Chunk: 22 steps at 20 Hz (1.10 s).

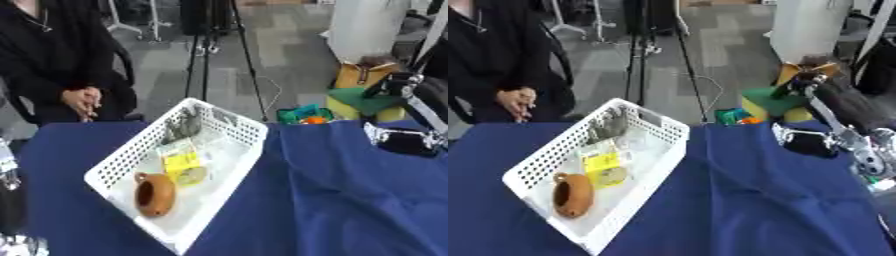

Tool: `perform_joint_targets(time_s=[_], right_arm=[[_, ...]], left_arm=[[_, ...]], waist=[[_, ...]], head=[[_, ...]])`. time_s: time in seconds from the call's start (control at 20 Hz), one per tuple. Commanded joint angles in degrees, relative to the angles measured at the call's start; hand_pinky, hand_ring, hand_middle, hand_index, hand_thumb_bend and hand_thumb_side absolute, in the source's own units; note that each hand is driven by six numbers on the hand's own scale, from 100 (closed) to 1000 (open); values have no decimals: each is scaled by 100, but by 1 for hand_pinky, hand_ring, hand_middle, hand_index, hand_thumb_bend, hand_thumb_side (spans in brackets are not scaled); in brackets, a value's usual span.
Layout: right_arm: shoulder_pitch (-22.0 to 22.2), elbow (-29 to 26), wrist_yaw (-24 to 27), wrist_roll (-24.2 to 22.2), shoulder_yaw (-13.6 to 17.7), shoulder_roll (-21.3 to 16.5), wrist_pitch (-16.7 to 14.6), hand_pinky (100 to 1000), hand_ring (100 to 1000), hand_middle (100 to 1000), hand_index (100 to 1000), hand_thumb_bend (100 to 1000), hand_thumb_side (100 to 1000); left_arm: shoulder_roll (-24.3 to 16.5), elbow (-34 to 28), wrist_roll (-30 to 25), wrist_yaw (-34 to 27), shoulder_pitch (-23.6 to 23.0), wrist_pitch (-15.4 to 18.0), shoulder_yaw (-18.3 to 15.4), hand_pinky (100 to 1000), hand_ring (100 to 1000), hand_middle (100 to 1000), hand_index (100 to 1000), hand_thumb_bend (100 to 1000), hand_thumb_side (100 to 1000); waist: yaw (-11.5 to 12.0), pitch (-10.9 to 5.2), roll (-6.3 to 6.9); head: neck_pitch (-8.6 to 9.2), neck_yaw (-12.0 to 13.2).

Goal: Pick up objects on the table and place them in the box.

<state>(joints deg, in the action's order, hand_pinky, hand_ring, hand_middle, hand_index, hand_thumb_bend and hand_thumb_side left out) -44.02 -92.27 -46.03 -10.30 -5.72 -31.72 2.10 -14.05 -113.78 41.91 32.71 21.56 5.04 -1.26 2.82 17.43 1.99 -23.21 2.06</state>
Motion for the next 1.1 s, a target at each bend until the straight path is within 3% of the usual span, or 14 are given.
perform_joint_targets(time_s=[0.05,0.55,1.1], right_arm=[[-199,-188,101,-57,0,-203,-21,100,264,259,494,100,173],[-605,-246,242,-153,-118,-155,-83,100,266,255,491,100,166],[-1122,7,378,-239,-223,152,-98,100,258,245,480,100,183]], left_arm=[[-148,-82,-3,17,35,9,-1,756,673,809,756,100,898],[-150,-82,-19,11,34,28,27,756,673,811,756,100,899],[-133,-82,-49,-10,84,67,67,755,673,812,757,100,900]], waist=[[15,-148,-16],[114,-157,-78],[357,-127,-148]], head=[[-50,-45],[-51,-198],[54,-525]])
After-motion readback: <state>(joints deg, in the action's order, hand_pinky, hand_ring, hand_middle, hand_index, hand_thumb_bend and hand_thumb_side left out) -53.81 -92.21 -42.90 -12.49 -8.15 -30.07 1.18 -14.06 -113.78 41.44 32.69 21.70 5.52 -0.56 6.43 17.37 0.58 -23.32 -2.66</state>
